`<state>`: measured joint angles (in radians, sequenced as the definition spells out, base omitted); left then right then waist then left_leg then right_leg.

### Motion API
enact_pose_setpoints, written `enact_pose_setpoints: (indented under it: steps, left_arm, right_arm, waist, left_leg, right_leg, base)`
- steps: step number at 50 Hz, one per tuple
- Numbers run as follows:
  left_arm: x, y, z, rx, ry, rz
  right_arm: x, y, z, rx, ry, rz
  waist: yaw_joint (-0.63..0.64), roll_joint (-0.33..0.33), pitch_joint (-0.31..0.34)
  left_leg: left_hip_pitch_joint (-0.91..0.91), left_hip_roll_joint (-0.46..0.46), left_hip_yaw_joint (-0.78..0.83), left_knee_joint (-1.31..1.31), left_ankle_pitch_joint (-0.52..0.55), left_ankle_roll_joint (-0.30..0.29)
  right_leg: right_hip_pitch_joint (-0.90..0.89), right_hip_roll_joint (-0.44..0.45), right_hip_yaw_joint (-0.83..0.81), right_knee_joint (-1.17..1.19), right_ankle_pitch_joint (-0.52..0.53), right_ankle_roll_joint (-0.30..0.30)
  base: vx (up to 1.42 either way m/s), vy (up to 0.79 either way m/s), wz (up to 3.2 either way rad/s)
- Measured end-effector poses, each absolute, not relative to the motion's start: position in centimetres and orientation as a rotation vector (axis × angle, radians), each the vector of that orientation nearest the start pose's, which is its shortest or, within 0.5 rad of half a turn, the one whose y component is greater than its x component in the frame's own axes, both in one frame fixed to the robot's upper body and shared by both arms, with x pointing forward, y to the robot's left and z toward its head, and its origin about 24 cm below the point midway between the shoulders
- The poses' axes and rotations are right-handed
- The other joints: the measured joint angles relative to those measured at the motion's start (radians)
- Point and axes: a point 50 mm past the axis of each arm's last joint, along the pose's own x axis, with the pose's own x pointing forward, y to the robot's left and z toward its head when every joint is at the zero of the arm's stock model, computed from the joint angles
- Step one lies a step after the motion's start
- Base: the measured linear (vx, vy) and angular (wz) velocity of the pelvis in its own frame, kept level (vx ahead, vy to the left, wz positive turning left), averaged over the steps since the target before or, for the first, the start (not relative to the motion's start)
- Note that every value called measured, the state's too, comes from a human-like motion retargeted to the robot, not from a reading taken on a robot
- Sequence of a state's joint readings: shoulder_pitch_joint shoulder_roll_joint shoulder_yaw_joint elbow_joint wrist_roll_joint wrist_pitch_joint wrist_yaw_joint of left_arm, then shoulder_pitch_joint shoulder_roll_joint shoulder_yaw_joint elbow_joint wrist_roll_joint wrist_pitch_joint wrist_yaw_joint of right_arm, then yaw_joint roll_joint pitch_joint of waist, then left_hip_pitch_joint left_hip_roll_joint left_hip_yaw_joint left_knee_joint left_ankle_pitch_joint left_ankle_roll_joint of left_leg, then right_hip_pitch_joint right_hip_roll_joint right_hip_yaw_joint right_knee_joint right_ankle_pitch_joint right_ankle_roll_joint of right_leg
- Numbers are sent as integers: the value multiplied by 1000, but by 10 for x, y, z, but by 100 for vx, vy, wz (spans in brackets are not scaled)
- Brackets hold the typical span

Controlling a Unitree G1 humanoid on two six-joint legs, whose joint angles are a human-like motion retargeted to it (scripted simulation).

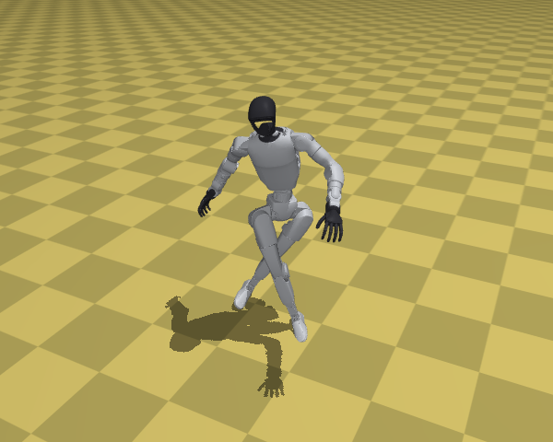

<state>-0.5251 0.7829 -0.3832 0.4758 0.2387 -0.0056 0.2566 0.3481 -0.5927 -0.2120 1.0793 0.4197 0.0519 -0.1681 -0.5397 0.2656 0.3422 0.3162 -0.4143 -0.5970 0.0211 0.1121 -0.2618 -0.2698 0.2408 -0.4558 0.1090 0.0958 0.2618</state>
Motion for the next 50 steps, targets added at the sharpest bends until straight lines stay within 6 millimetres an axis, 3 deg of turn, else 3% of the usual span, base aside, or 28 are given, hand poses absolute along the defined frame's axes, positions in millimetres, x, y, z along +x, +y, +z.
enact_pose_setpoints:
  steps: [2, 4, 5, 6, 8, 10, 11, 13, 15, 17, 20, 23, 26, 28, 32, 36, 39, 42, 45, 47, 50]
  left_arm:
    - [339, 230, 128, 1102, -226, 68]
    - [332, 212, 125, 1118, -283, 16]
    - [325, 211, 118, 1142, -273, -10]
    - [313, 223, 100, 1173, -195, -40]
    - [283, 254, 61, 1202, 23, -76]
    - [240, 294, 15, 1179, 314, -57]
    - [212, 313, -9, 1155, 477, -28]
    - [145, 345, -53, 1092, 805, 41]
    - [71, 363, -86, 1001, 1130, 112]
    - [2, 364, -107, 865, 1416, 179]
    - [-83, 344, -118, 654, 1726, 256]
    - [-131, 319, -119, 492, 1856, 254]
    - [-149, 302, -120, 359, 1884, 244]
    - [-149, 295, -123, 303, 1876, 251]
    - [-127, 289, -133, 356, 1799, 210]
    - [-68, 299, -140, 506, 1608, 80]
    - [-3, 335, -127, 655, 1459, 58]
    - [68, 375, -96, 855, 1309, 110]
    - [138, 405, -46, 1004, 1074, 226]
    - [180, 414, -6, 1041, 874, 306]
    - [238, 414, 65, 1085, 574, 377]
  right_arm:
    - [-70, -394, -86, -54, 1282, -1164]
    - [-101, -382, -89, 42, 1361, -1321]
    - [-114, -373, -91, 69, 1416, -1364]
    - [-119, -368, -94, 57, 1448, -1358]
    - [-111, -370, -94, -2, 1442, -1315]
    - [-77, -387, -90, -96, 1340, -1234]
    - [-51, -398, -85, -152, 1265, -1174]
    - [7, -413, -73, -277, 1120, -1029]
    - [70, -419, -56, -434, 988, -864]
    - [137, -417, -34, -618, 868, -709]
    - [234, -397, 12, -865, 660, -562]
    - [314, -354, 65, -1001, 407, -492]
    - [356, -309, 107, -1000, 178, -423]
    - [366, -287, 117, -928, 97, -364]
    - [356, -272, 96, -816, 124, -253]
    - [340, -268, 59, -872, 263, -100]
    - [326, -263, 22, -910, 406, -17]
    - [298, -266, -20, -982, 587, 85]
    - [266, -278, -49, -1036, 742, 185]
    - [243, -293, -61, -1014, 818, 182]
    - [198, -324, -73, -837, 908, 9]
  waist:
    - [-42, 70, 36]
    - [-39, 75, 33]
    - [-29, 53, 11]
    - [0, 30, -19]
    - [61, 1, -66]
    - [131, -28, -92]
    - [172, -50, -96]
    - [269, -96, -106]
    - [387, -132, -112]
    - [502, -159, -106]
    - [661, -184, -78]
    - [808, -199, -50]
    - [917, -225, -52]
    - [943, -238, -65]
    - [894, -234, -96]
    - [875, -200, -86]
    - [915, -236, -60]
    - [937, -284, -48]
    - [879, -300, -30]
    - [788, -299, -8]
    - [653, -295, 9]
  left_leg:
    - [2, 13, 107, 35, 15, 0]
    - [-62, 15, 360, 163, 45, 0]
    - [-118, 22, 514, 267, 58, 0]
    - [-210, 81, 675, 459, 10, 20]
    - [-383, 230, 910, 814, -102, 103]
    - [-513, 361, 981, 1057, -199, 183]
    - [-561, 395, 958, 1117, -230, 194]
    - [-649, 445, 872, 1191, -272, 192]
    - [-709, 483, 735, 1197, -290, 158]
    - [-712, 520, 595, 1129, -296, 140]
    - [-646, 607, 436, 947, -300, 152]
    - [-530, 703, 366, 707, -291, 176]
    - [-432, 722, 366, 482, -207, 157]
    - [-392, 692, 377, 388, -168, 136]
    - [-371, 628, 539, 363, -259, 168]
    - [-293, 569, 646, 243, -337, 171]
    - [-301, 482, 714, 196, -334, 192]
    - [-374, 393, 770, 212, -304, 210]
    - [-438, 319, 761, 253, -297, 198]
    - [-433, 254, 710, 246, -297, 191]
    - [-406, 160, 608, 197, -291, 191]
  right_leg:
    - [23, -73, -50, 26, -10, -5]
    - [42, -180, -62, 83, -55, -2]
    - [50, -241, -62, 111, -82, -2]
    - [61, -265, -45, 123, -104, -11]
    - [65, -292, 0, 151, -143, -20]
    - [78, -295, 73, 163, -170, -19]
    - [95, -296, 122, 159, -176, -12]
    - [129, -289, 235, 143, -176, -1]
    - [154, -266, 361, 128, -165, 0]
    - [177, -258, 483, 124, -160, 0]
    - [207, -263, 660, 118, -159, 0]
    - [209, -285, 819, 116, -169, 0]
    - [198, -359, 928, 71, -166, -5]
    - [208, -427, 943, 19, -136, -17]
    - [200, -555, 834, 34, -23, -28]
    - [-21, -593, 602, 359, 106, -110]
    - [-271, -582, 456, 611, 35, -152]
    - [-385, -497, 299, 586, -27, -127]
    - [-319, -422, -23, 382, -4, -109]
    - [-245, -342, -165, 260, 30, -62]
    - [-193, -192, -201, 140, 93, 0]
  base:
    - [64, 78, 238]
    - [63, 41, 163]
    - [66, 4, 85]
    - [68, -5, 16]
    - [68, 9, -93]
    - [65, 27, -186]
    - [64, 30, -246]
    - [60, 31, -302]
    - [51, 34, -349]
    - [42, 45, -351]
    - [29, 60, -343]
    - [14, 74, -318]
    - [2, 88, -217]
    - [-3, 96, -72]
    - [-8, 109, 41]
    - [-20, 109, -31]
    - [-34, 89, -114]
    - [-36, 78, -67]
    - [-27, 71, 53]
    - [-16, 67, 170]
    - [-9, 59, 197]
